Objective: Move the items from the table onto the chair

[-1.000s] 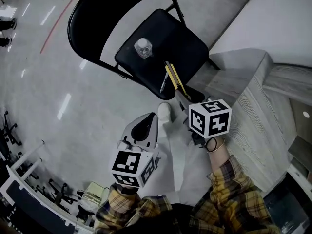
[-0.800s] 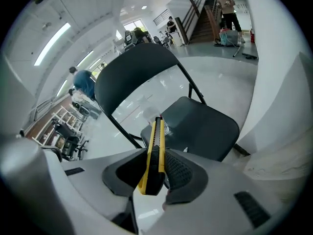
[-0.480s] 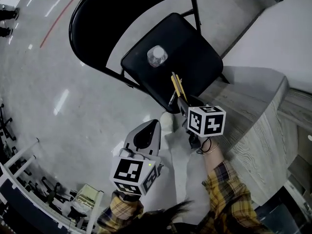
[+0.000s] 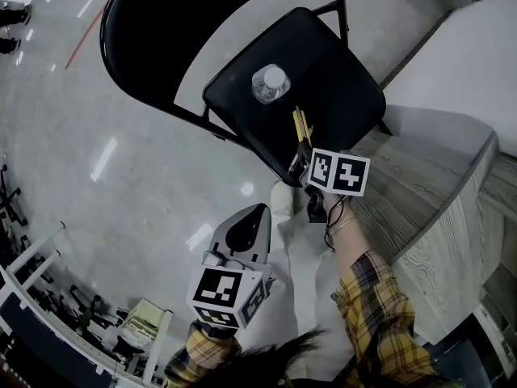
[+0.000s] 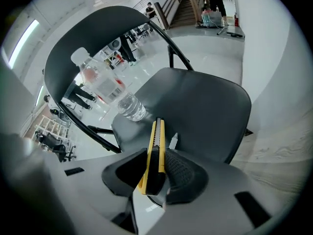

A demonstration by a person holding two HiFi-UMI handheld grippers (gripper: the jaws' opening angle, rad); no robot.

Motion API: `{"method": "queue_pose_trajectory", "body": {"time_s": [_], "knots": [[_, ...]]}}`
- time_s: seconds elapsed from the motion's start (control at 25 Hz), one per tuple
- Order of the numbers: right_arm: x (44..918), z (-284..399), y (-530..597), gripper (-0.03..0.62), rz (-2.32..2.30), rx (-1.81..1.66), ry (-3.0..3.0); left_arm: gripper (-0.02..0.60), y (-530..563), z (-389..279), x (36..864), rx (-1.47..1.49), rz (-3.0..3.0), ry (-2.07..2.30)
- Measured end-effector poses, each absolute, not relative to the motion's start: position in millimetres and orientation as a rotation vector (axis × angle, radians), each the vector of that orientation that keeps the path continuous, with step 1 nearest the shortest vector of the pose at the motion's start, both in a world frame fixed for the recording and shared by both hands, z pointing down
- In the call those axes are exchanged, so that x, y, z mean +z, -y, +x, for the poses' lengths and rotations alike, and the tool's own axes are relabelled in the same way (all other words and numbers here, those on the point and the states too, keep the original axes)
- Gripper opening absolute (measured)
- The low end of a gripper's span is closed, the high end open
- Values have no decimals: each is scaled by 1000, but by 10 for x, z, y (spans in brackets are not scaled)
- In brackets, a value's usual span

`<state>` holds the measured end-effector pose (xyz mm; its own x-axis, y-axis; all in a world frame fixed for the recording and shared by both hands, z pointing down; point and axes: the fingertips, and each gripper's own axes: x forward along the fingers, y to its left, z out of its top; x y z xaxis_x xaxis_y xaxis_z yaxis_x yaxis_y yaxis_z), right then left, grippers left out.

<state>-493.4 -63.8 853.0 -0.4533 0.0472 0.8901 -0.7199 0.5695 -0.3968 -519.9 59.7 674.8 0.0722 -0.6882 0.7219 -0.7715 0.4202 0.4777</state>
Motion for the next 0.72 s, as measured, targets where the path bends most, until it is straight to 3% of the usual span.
{"method": "queue_pose_trajectory", "body": {"time_s": [0.36, 0.72], "knots": [[8842, -4959, 450, 127, 552, 1020, 1794, 3, -772, -5233, 6828, 119, 1260, 1656], [8627, -5016, 557, 127, 583, 1028, 1850, 3, -795, -5199, 6743, 119, 1279, 1676]]}}
